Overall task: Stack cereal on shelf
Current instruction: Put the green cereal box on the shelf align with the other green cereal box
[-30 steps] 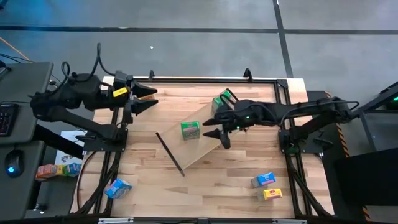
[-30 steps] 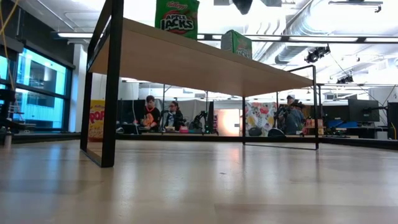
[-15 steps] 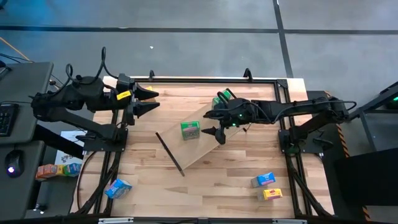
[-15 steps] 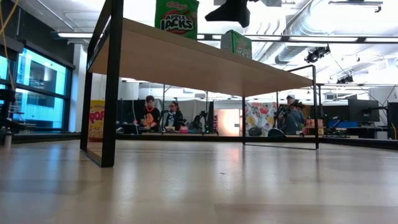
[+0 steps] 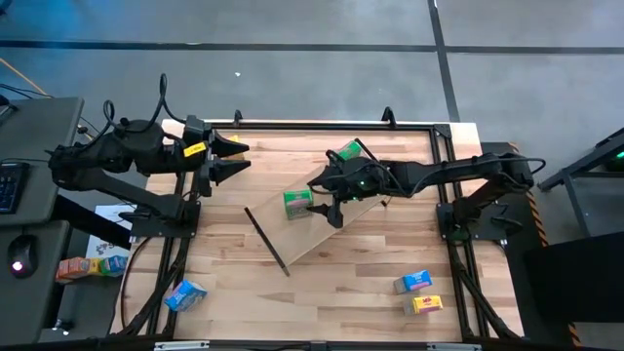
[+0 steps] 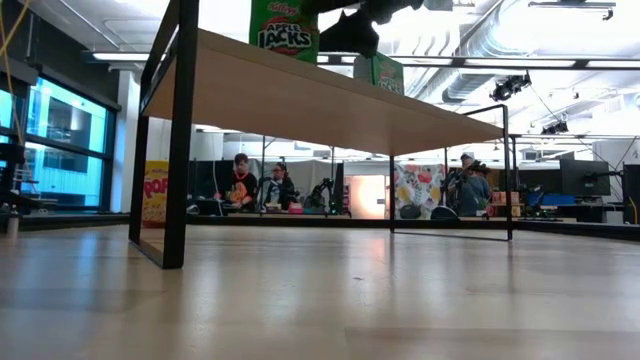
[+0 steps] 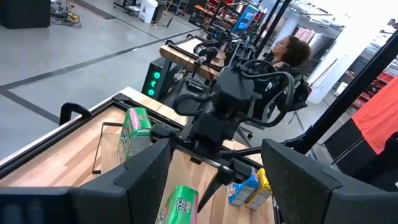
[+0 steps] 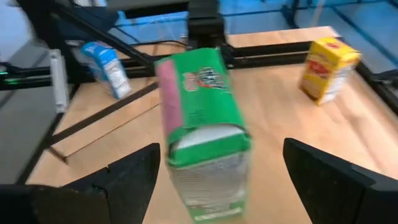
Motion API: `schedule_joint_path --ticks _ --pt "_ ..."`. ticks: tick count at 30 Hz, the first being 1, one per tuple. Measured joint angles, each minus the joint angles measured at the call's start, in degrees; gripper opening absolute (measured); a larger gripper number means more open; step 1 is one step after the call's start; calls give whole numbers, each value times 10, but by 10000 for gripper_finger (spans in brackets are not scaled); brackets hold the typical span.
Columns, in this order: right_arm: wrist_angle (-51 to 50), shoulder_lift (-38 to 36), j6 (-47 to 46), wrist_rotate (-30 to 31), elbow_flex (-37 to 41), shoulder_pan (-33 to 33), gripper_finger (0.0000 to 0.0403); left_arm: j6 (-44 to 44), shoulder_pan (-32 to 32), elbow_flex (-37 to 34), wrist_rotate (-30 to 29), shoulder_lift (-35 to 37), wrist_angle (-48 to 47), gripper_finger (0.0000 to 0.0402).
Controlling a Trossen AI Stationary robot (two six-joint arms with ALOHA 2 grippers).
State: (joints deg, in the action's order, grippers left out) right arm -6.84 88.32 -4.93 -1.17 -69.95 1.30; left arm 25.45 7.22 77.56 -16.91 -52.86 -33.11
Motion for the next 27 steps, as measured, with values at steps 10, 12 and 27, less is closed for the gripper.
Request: schedule_joint_path --ticks 10,12,27 --pt "51 36 9 -40 1 0 299 -1 0 0 0 -6 0 243" --pt "54 36 9 -40 1 0 283 -1 0 0 0 -8 -1 243" --pt "29 10 9 -87 1 -1 111 -2 0 0 0 -10 -1 243"
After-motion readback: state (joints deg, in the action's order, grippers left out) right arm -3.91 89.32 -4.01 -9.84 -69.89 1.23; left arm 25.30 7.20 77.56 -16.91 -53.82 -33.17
